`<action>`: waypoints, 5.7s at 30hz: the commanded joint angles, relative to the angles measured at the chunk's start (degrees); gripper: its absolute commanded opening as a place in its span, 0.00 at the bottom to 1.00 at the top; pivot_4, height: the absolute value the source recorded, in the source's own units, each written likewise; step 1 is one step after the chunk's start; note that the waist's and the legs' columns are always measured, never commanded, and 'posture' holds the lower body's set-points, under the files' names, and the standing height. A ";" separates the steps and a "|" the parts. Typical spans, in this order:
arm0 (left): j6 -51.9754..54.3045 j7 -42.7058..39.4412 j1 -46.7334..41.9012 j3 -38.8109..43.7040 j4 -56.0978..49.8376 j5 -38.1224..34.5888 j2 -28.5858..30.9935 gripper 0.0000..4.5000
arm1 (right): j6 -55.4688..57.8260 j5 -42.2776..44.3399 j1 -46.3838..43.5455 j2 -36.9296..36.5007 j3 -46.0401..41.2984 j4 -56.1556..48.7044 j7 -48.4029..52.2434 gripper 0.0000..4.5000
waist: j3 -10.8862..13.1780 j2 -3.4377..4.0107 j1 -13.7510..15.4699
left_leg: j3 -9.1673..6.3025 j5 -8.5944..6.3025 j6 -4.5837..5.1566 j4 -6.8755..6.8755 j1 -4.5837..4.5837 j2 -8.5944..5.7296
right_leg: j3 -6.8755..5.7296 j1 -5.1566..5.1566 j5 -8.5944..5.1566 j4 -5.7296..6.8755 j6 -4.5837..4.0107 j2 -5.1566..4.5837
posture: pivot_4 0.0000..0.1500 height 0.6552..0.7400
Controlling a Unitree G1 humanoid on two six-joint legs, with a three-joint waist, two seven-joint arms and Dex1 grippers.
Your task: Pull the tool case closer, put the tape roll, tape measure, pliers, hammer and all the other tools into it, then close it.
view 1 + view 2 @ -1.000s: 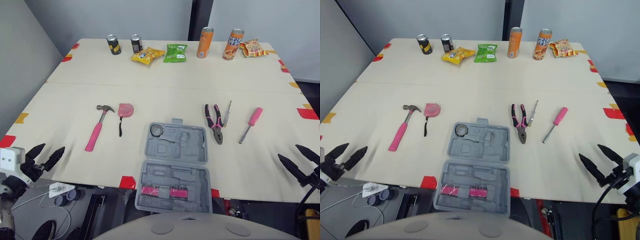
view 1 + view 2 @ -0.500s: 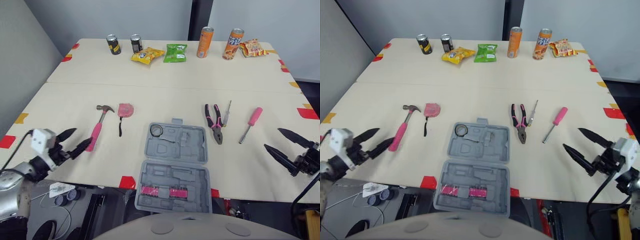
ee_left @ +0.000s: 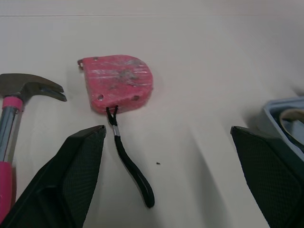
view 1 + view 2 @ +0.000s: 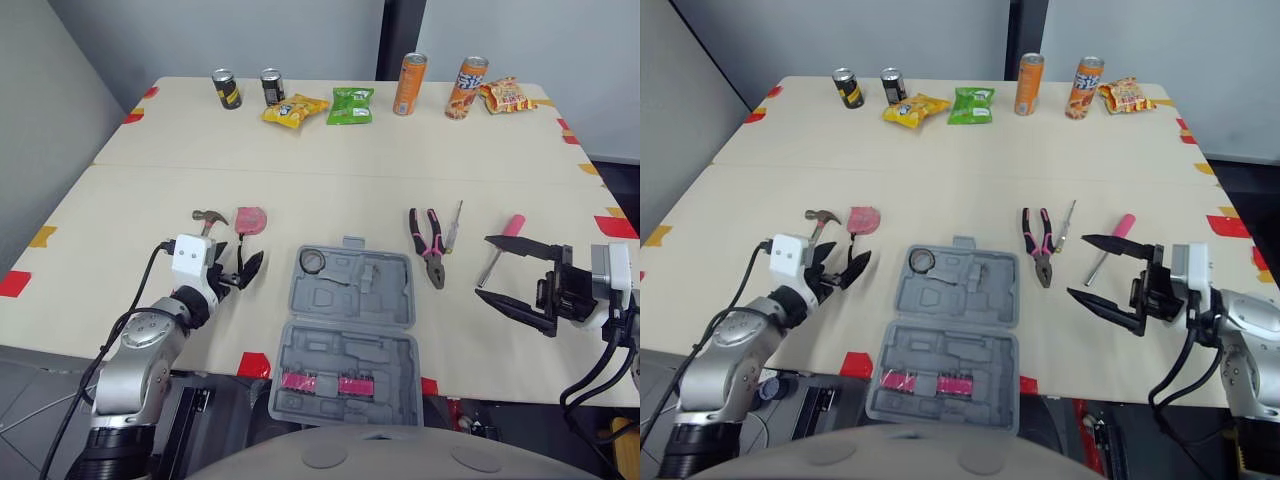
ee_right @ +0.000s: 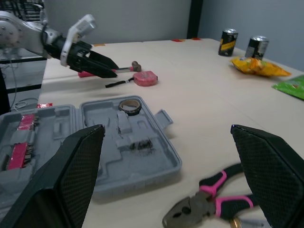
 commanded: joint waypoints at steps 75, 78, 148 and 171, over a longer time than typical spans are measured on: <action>-7.67 -7.89 29.56 1.15 -12.84 2.75 4.65 0.01 | -2.58 -0.94 -1.30 -2.64 2.87 -0.95 6.83 1.00 | 0.09 0.12 -0.12 | -0.06 0.06 -1.13 -0.15 0.17 0.12 | 0.22 0.35 0.23 -0.64 0.43 0.09 | 1.00 1.00; -8.01 -8.50 29.36 2.05 -12.93 1.95 4.87 0.06 | -2.49 -0.90 -1.29 -2.64 2.94 -1.19 6.71 1.00 | 0.10 0.12 -0.13 | -0.08 0.06 -1.06 -0.15 0.18 0.11 | 0.21 0.35 0.21 -0.63 0.39 0.09 | 1.00 1.00; -50.20 -57.64 -12.55 -7.60 49.65 5.51 23.82 0.66 | -2.89 -1.95 -5.02 -2.80 4.78 -1.30 5.76 1.00 | 0.13 0.11 -1.40 | 0.05 0.11 -0.32 -0.33 0.78 0.07 | 0.09 0.36 -0.15 0.37 -0.24 -0.03 | 1.00 1.00; -27.23 -51.40 -29.74 -18.09 16.00 0.92 15.73 0.66 | 34.79 8.09 -10.42 -5.85 7.81 -15.31 -18.16 1.00 | 0.19 0.06 -1.00 | -0.02 0.27 -0.33 -0.37 0.80 0.01 | 0.15 0.30 -0.30 0.49 -0.50 0.00 | 1.00 1.00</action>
